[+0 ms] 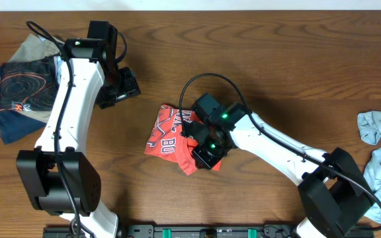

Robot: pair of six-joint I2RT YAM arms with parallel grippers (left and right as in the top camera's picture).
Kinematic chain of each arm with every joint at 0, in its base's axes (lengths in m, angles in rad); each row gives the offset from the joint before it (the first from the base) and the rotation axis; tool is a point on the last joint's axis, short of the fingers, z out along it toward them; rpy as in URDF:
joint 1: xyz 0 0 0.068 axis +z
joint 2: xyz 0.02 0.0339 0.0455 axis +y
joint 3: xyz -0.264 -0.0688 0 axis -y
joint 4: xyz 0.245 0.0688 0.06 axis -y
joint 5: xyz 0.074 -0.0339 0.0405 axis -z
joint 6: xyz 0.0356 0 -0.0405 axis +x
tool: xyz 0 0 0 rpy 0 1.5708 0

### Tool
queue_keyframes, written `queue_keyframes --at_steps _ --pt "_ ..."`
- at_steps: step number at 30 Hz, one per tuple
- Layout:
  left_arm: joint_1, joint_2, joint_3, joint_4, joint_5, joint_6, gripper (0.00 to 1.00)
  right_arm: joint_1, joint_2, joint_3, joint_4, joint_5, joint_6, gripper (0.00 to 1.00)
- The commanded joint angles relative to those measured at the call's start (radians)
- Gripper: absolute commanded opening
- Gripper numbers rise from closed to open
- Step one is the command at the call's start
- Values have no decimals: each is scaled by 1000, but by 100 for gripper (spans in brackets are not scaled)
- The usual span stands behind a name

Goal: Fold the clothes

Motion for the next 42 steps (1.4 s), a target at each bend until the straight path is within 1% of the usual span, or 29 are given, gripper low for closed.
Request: queue_keyframes --at_steps 1,4,7,9,12,13,14,15,16,18,22,27,34,42 --pt "1 -13 -3 -2 -5 -5 64 22 5 5 -13 -37 -25 1" --pt "1 -13 -4 -2 -6 10 65 21 5 5 -55 -17 -56 1" --pt "1 -13 -4 -3 -6 18 65 14 5 5 -127 120 -56 1" --pt "1 -13 -4 -3 -6 18 65 4 5 5 -183 241 -14 1" --pt "1 -13 -4 -3 -5 18 65 -13 5 5 -234 347 57 2" --pt "1 -13 -4 -6 -5 18 65 -19 5 5 -240 348 59 10" --pt "1 -13 -4 -6 -6 18 65 -23 5 5 -240 346 59 21" --pt "1 -13 -5 -6 -5 18 65 -24 5 5 -235 344 60 27" --pt "1 -13 -5 -6 -5 18 65 -25 5 6 -224 343 60 31" --pt "1 -13 -5 -6 -5 18 65 -25 5 18 -217 338 66 35" --pt "1 -13 -5 -8 -5 21 65 -28 3 92 -217 332 124 36" --pt "1 -13 -5 -10 -5 21 65 -28 3 190 -164 233 123 34" --pt "1 -13 -9 -10 -5 21 65 -27 26 152 -18 89 145 33" --pt "1 -13 -39 -10 -5 21 65 -26 97 75 57 90 146 31"
